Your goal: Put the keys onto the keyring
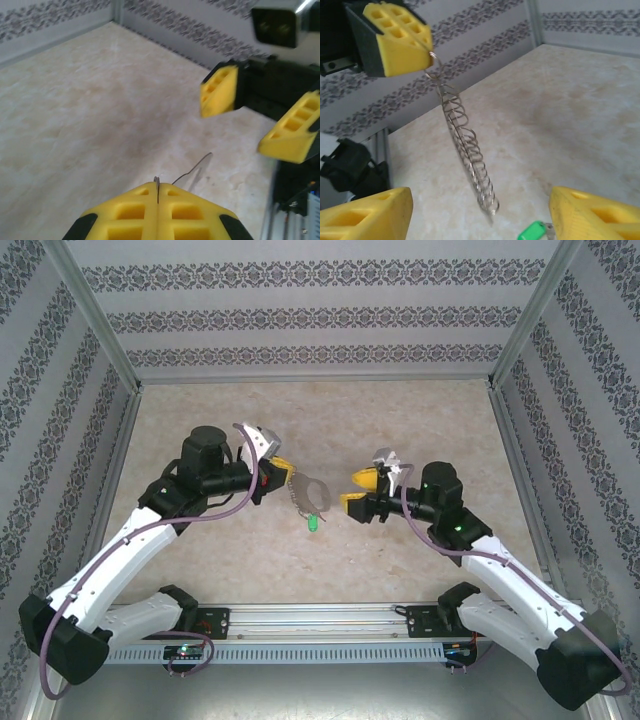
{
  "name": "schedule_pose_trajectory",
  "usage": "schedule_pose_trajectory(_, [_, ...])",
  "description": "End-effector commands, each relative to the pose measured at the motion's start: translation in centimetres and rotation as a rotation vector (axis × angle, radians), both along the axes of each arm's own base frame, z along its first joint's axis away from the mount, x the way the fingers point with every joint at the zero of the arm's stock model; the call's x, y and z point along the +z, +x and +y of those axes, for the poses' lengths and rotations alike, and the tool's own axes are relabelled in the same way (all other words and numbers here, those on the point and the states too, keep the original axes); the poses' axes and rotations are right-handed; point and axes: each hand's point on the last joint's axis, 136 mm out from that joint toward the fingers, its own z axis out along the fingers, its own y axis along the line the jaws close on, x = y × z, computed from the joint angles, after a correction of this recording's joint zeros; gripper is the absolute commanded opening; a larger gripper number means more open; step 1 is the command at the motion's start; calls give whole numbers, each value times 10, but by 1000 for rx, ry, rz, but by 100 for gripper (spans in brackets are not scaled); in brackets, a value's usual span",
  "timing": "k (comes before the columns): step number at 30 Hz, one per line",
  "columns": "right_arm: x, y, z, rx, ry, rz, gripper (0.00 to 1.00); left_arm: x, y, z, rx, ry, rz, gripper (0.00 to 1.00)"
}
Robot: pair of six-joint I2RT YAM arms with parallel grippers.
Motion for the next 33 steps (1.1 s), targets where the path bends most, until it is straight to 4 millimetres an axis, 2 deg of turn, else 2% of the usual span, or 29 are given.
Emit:
schedule_pose_trajectory(1, [37,-20,15,124,56,-122,69,32,-24,-15,-136,-120,-85,0])
schedule_pose_trajectory(5, [53,-34,21,173,65,-160,64,34,-35,-20,-193,-142,-93,0])
schedule_pose_trajectory(10, [65,-39,20,176,85,-184,57,42,-54,-27,-275,-185,-114,0])
schedule_pose_trajectory(16, [70,-47,29,228,96,-194,52,46,-68,-33,-337,-208,-121,0])
schedule_pose_trajectory(25, [80,-75,45,366,108,-235,45,44,-79,-42,-409,-219,-114,0])
schedule_pose_trajectory(33, [81,-77,51,382,106,-237,39,46,-92,-46,-459,-222,-116,0])
